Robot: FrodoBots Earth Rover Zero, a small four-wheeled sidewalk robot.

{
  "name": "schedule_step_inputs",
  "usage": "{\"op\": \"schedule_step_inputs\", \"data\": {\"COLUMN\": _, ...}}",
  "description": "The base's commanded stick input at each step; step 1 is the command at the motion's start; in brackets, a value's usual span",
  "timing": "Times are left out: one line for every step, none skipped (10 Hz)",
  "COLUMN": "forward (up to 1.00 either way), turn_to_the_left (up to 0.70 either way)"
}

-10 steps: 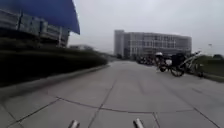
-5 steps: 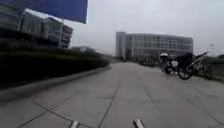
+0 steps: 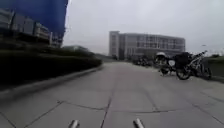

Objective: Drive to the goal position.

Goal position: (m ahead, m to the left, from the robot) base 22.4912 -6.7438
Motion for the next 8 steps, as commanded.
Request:
{"op": "schedule_step_inputs", "data": {"forward": 0.85, "turn_to_the_left": -0.04}}
{"op": "schedule_step_inputs", "data": {"forward": 0.85, "turn_to_the_left": -0.04}}
{"op": "schedule_step_inputs", "data": {"forward": 0.85, "turn_to_the_left": -0.04}}
{"op": "schedule_step_inputs", "data": {"forward": 0.85, "turn_to_the_left": -0.05}}
{"op": "schedule_step_inputs", "data": {"forward": 0.85, "turn_to_the_left": -0.17}}
{"op": "schedule_step_inputs", "data": {"forward": 0.85, "turn_to_the_left": -0.33}}
{"op": "schedule_step_inputs", "data": {"forward": 0.85, "turn_to_the_left": -0.34}}
{"op": "schedule_step_inputs", "data": {"forward": 0.85, "turn_to_the_left": -0.13}}
